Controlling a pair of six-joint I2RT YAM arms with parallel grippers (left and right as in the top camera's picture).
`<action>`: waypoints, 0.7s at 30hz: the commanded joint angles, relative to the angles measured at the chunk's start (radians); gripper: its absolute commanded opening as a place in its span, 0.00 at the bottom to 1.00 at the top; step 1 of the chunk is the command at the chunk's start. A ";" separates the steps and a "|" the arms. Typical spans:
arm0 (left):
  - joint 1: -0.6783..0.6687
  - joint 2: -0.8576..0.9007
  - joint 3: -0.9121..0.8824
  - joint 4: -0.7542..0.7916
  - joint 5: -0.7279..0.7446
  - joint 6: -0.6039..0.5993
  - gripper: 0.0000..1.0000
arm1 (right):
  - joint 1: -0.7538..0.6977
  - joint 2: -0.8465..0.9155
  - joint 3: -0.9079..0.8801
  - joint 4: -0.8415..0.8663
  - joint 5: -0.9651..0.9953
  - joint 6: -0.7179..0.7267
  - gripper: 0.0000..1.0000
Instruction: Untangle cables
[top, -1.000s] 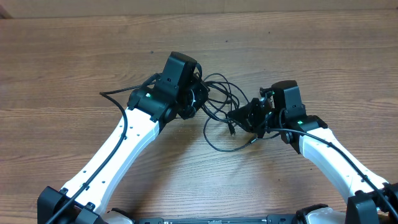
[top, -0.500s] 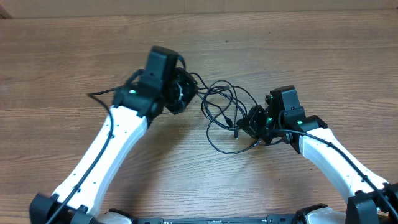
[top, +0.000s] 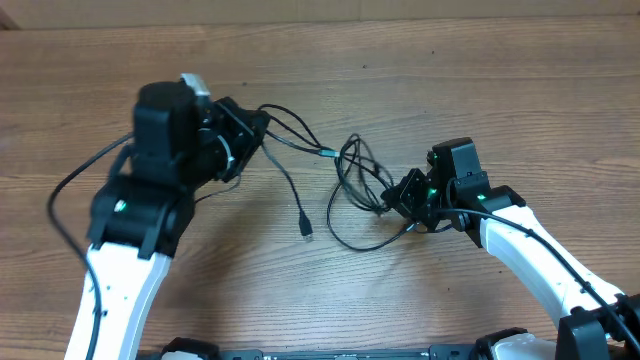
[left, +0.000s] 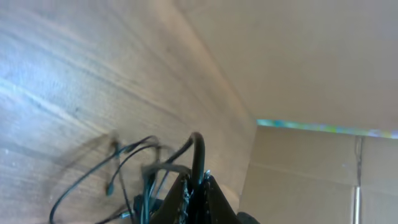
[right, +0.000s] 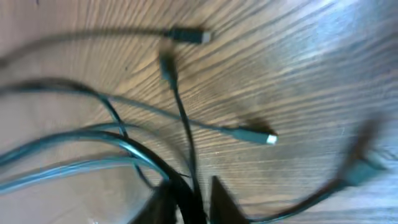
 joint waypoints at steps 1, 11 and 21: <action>0.040 -0.093 0.022 0.012 -0.042 0.060 0.04 | -0.004 0.005 0.013 -0.003 0.064 0.007 0.38; 0.072 -0.224 0.022 0.048 -0.156 0.061 0.04 | -0.004 0.005 0.013 -0.002 0.063 0.007 1.00; 0.072 -0.239 0.022 0.081 -0.135 0.059 0.04 | -0.004 0.005 0.013 0.064 -0.054 -0.266 1.00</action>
